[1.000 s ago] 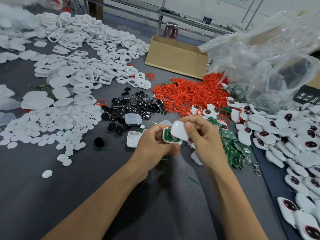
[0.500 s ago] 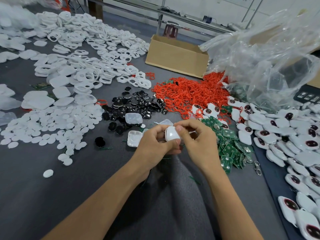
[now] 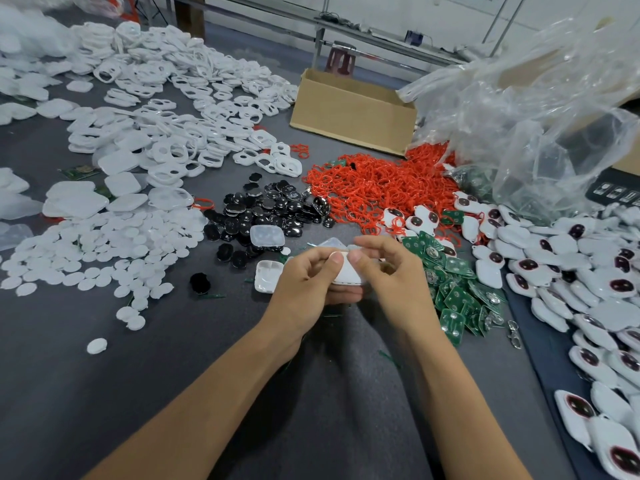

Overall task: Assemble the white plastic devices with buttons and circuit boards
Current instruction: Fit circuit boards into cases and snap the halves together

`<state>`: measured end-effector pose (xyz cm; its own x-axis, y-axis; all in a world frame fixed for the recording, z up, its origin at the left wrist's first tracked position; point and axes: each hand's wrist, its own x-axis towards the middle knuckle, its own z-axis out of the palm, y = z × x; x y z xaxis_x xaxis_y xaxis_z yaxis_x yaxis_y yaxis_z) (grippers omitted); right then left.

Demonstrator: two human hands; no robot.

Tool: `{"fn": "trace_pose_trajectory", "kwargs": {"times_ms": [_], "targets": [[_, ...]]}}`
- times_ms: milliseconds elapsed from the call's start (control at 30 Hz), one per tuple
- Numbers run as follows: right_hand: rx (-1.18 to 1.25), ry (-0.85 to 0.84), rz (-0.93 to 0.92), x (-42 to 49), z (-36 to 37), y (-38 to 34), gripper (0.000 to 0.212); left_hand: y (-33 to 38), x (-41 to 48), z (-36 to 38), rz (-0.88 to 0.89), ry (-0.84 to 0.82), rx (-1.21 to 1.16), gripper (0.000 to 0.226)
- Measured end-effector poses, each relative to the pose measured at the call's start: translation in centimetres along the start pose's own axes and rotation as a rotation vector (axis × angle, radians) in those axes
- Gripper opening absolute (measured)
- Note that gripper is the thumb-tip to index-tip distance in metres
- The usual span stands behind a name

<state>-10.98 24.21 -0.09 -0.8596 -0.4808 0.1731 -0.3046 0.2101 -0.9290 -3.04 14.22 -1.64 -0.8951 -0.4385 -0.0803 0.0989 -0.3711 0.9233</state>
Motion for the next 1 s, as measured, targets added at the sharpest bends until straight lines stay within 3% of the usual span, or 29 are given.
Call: {"fn": "trace_pose_trajectory", "kwargs": {"times_ms": [100, 267, 700, 867, 1000], "targets": [[0.18, -0.112, 0.125, 0.0, -0.5, 0.3, 0.018, -0.2, 0.0, -0.1, 0.033, 0.005, 0.009, 0.02], [0.308, -0.092, 0.148, 0.0, -0.8, 0.1, 0.015, -0.2, -0.1, 0.0, 0.065, 0.004, -0.036, 0.02], [0.317, 0.036, 0.087, -0.5, 0.4, 0.1, 0.006, -0.6, -0.1, 0.1, 0.166, 0.129, 0.046, 0.025], [0.264, 0.079, 0.101, -0.3, 1.0, 0.3, 0.007, -0.6, 0.1, 0.1, 0.146, 0.144, 0.044, 0.016], [0.254, 0.002, 0.127, -0.2, 0.5, 0.1, 0.009, -0.5, 0.1, 0.1, 0.102, 0.097, -0.049, 0.028]]}}
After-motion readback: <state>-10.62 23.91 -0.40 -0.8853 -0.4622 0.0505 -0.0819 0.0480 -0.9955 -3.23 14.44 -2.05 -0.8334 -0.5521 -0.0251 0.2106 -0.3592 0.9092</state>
